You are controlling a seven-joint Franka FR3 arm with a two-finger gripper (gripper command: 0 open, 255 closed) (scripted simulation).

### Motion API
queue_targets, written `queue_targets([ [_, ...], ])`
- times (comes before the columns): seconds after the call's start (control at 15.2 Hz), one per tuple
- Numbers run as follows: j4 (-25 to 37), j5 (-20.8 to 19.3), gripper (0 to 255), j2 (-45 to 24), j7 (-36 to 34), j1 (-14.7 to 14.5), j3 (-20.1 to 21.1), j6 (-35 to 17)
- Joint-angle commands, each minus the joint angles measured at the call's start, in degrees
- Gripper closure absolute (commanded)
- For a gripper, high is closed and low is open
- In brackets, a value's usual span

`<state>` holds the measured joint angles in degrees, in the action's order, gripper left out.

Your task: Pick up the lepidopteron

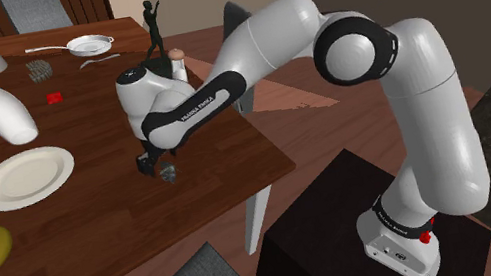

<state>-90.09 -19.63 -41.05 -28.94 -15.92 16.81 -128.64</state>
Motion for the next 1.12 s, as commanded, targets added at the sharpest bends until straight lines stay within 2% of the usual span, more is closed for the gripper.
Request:
queue_targets([
  [0.0,0.2,-0.3,0,-1.0,-0.2,-0.2,-0.3,-0.8],
  [0.13,0.2,-0.4,0,-1.3,-0.3,-0.3,-0.3,-1.1],
  [0.2,0.3,-0.4,255,-1.4,-0.3,-0.2,-0.3,-1.1],
  [0.79,0.2,-0.4,255,-1.3,-0.3,-0.3,-0.3,-1.1],
  [1.06,0.2,0.2,255,0.6,0.2,0.1,0.2,0.8],
])
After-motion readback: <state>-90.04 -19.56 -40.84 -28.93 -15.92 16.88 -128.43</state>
